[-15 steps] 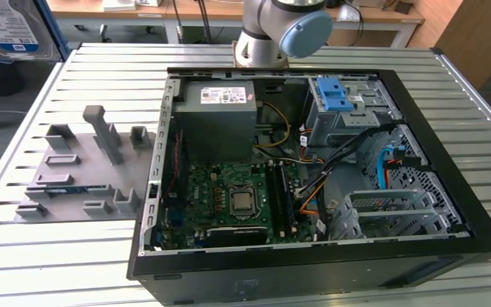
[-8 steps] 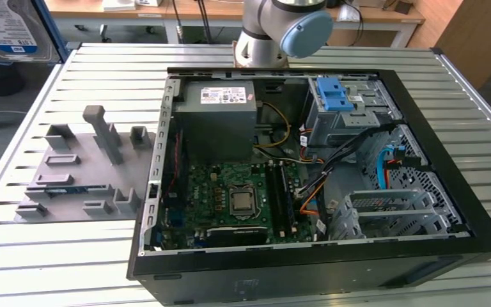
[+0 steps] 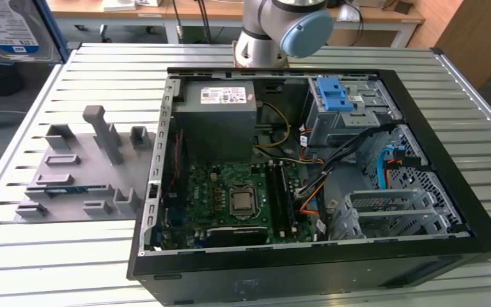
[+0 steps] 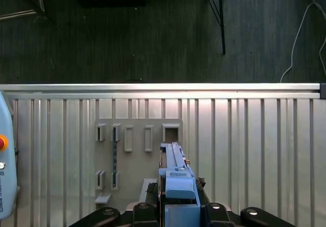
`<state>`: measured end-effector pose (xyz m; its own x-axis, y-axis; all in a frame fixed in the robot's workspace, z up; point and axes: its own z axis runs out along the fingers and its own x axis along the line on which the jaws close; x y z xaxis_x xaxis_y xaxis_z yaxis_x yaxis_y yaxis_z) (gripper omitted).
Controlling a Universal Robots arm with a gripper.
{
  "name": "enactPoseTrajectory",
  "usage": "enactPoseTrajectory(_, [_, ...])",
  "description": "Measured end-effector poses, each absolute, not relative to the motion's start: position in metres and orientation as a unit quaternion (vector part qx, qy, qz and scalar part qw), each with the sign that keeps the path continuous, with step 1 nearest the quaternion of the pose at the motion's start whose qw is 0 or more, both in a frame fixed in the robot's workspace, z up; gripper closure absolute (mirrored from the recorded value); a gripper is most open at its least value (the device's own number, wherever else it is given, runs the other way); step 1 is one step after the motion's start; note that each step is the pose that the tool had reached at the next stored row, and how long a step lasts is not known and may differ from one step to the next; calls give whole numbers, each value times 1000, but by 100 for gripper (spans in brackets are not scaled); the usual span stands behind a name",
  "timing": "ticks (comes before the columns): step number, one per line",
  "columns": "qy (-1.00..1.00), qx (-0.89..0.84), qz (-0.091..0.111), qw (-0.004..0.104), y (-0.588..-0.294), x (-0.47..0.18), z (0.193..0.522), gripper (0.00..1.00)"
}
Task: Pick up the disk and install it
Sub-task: 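Pick up the disk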
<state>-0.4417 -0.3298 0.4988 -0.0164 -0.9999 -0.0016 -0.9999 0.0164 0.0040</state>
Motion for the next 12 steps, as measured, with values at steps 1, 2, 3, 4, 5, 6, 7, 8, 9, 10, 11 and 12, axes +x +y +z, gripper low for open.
enactPoseTrajectory(1, [-713, 701, -2, 1, -330, -441, 499, 64])
enactPoseTrajectory(2, [-713, 701, -2, 1, -330, -441, 499, 64])
enactPoseTrajectory(3, [-713, 701, -2, 1, -330, -440, 499, 64])
enactPoseTrajectory(4, [-713, 701, -2, 1, -330, -439, 499, 64])
enactPoseTrajectory(5, [-713, 701, -2, 1, -330, -439, 499, 64])
enactPoseTrajectory(6, [-713, 701, -2, 1, -330, -438, 499, 64])
enactPoseTrajectory(7, [-713, 701, -2, 1, -330, -437, 499, 64])
enactPoseTrajectory(8, [-713, 701, -2, 1, -330, -436, 499, 64])
enactPoseTrajectory(9, [-713, 701, -2, 1, -330, -436, 499, 64])
enactPoseTrajectory(10, [-713, 701, -2, 1, -330, -435, 499, 64])
enactPoseTrajectory(11, [-713, 701, -2, 1, -330, -435, 499, 64])
enactPoseTrajectory(12, [-713, 701, -2, 1, -330, -435, 499, 64])
